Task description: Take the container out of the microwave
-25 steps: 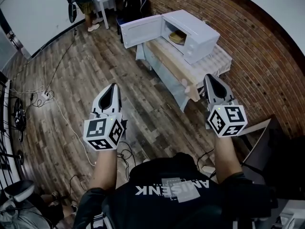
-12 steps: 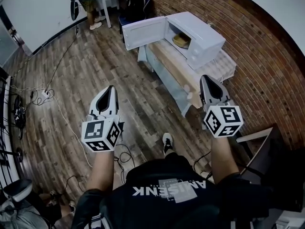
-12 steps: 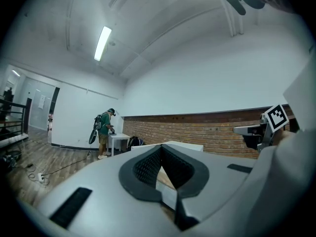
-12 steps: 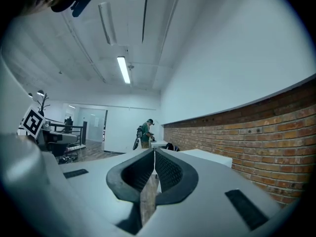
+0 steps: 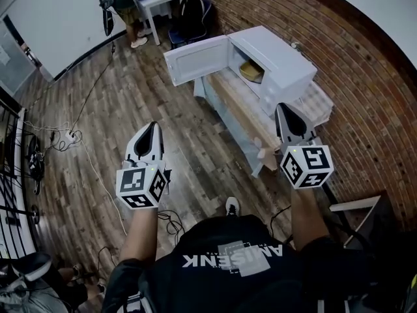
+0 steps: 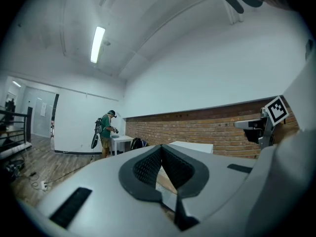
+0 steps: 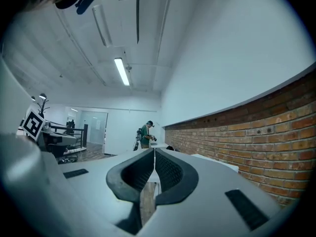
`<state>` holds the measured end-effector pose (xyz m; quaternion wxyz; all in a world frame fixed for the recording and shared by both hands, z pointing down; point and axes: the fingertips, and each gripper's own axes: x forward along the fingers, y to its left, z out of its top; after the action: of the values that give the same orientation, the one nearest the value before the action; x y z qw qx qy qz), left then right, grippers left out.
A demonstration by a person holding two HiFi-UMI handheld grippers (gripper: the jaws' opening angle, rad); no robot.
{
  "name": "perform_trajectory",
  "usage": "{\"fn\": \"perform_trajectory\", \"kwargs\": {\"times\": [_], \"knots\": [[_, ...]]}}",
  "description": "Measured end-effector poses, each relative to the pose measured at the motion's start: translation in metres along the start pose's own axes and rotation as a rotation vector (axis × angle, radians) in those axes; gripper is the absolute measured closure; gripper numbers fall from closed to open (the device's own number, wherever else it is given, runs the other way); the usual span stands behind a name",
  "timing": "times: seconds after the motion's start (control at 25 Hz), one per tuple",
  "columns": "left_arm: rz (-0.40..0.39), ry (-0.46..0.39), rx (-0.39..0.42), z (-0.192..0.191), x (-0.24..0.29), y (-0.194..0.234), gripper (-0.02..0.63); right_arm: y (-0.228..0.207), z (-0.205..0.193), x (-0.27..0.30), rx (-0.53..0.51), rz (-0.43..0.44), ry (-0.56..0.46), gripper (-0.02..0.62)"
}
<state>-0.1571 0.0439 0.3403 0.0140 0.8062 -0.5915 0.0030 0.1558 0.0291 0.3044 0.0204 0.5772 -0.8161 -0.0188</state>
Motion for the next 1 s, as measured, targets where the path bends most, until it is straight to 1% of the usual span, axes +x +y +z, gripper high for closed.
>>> {"fn": "perform_trajectory", "kwargs": {"times": [0.08, 0.28, 0.44, 0.6, 0.8, 0.88, 1.0], "knots": [[0.003, 0.014, 0.013, 0.0, 0.02, -0.005, 0.595, -0.018, -0.001, 0.013, 0.002, 0.01, 0.005, 0.554], [0.016, 0.011, -0.017, 0.002, 0.063, -0.021, 0.595, -0.051, -0.005, 0.039, -0.003, 0.052, 0.009, 0.554], [0.015, 0.027, -0.018, 0.003, 0.094, -0.042, 0.595, -0.073, -0.008, 0.058, 0.005, 0.09, 0.013, 0.554], [0.015, 0.029, -0.011, 0.011, 0.117, -0.061, 0.595, -0.102, -0.005, 0.069, 0.011, 0.101, 0.004, 0.554], [0.03, 0.028, 0.01, 0.014, 0.135, -0.061, 0.595, -0.114, -0.013, 0.085, 0.027, 0.113, -0.004, 0.554], [0.039, 0.021, 0.03, 0.013, 0.144, -0.061, 0.595, -0.115, -0.016, 0.093, 0.023, 0.113, -0.004, 0.554], [0.028, 0.012, 0.045, 0.009, 0.159, -0.062, 0.595, -0.117, -0.022, 0.105, 0.018, 0.105, 0.007, 0.554]]}}
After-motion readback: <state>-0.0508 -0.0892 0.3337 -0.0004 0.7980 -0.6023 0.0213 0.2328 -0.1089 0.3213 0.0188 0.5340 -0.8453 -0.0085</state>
